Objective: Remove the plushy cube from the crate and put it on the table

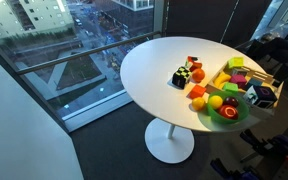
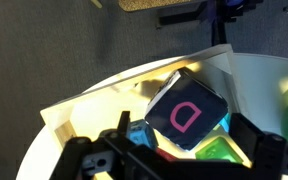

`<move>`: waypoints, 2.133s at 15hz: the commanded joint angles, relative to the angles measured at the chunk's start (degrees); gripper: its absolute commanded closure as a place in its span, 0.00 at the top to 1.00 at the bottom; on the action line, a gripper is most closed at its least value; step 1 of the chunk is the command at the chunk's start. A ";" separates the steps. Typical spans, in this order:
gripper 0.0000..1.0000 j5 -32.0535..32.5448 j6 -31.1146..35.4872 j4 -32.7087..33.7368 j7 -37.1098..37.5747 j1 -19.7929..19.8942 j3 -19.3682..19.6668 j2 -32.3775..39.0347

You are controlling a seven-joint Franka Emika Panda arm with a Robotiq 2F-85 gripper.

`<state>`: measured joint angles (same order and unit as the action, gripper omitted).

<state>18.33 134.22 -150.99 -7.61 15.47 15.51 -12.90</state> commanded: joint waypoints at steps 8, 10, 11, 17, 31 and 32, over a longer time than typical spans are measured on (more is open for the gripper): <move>1.00 -0.71 2.14 -0.30 0.47 0.51 -0.18 1.41; 1.00 -0.86 3.88 -1.01 0.87 0.59 -0.03 1.61; 1.00 -1.01 4.57 -1.35 0.87 0.59 0.02 1.70; 1.00 -2.49 12.19 -3.71 0.55 0.65 0.48 3.51; 1.00 -6.86 21.65 -2.44 1.49 0.46 0.60 13.54; 1.00 -6.64 21.89 -2.40 1.62 0.50 0.65 13.92</move>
<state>12.58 154.75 -154.45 -6.34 15.74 16.17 -1.24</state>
